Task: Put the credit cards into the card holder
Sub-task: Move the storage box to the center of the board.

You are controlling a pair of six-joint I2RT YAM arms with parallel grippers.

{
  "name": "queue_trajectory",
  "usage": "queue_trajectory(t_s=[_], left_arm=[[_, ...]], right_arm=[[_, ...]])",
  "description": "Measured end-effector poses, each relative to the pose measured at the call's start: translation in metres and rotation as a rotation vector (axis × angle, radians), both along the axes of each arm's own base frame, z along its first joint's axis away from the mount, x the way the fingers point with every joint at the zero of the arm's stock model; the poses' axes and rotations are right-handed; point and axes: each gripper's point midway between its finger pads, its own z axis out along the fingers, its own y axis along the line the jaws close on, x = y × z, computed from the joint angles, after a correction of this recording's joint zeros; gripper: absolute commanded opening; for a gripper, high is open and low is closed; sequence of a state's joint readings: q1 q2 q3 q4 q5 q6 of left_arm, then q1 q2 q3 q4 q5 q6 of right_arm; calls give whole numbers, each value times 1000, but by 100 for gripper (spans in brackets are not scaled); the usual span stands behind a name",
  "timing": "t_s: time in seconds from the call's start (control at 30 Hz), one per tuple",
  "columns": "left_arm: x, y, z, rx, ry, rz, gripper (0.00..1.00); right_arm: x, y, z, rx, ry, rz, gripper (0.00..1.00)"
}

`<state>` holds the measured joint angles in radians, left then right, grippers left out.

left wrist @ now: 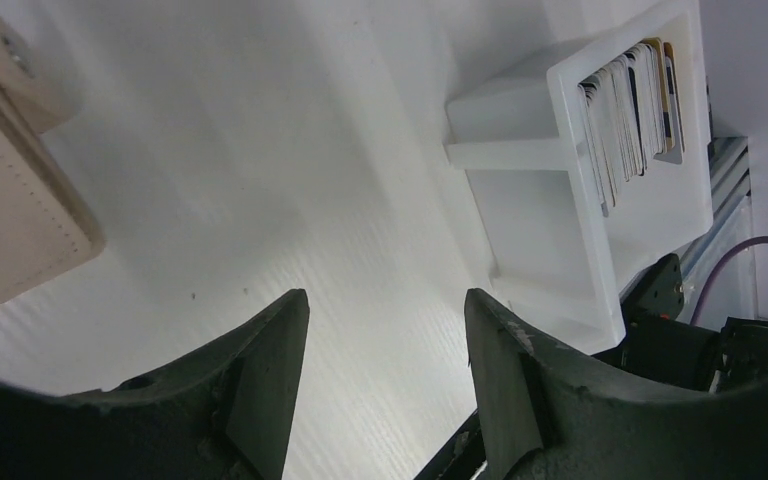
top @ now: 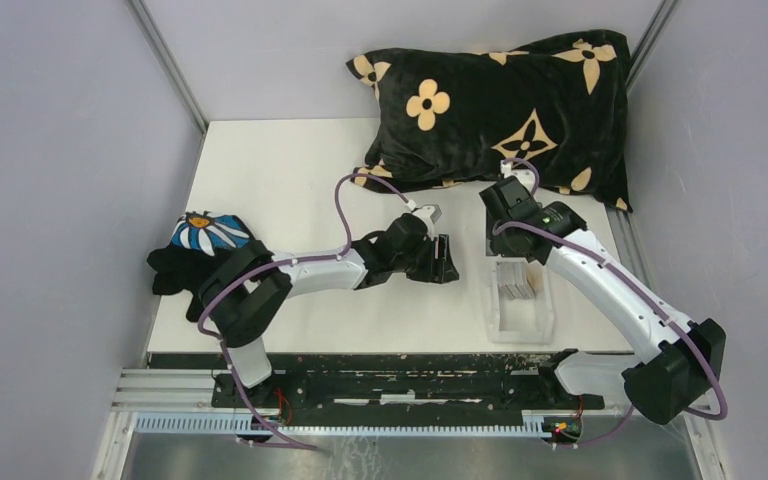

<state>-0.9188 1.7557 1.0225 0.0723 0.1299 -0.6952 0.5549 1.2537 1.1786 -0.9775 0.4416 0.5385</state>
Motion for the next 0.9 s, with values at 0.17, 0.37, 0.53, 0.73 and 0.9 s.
queue_trajectory(t_s=[0.17,0.37,0.53,0.73,0.9], left_arm=[[-4,-16,1,-38,16,-52,67],[-7,-34,7,-84,21,-106,67],[-13,-42,7,-101,40,-142,67],[-13,-53,2,-117,73,-165,67],[-13,-54,-5,-102,91,-166,66]], right_arm=[[-12,-24,-15,-15,51,-87,60],[-26,-45,-34,41,115,-184,60],[-35,-49,-52,101,186,-221,59],[-38,-44,-60,154,226,-223,59],[-39,-49,-58,148,216,-237,57]])
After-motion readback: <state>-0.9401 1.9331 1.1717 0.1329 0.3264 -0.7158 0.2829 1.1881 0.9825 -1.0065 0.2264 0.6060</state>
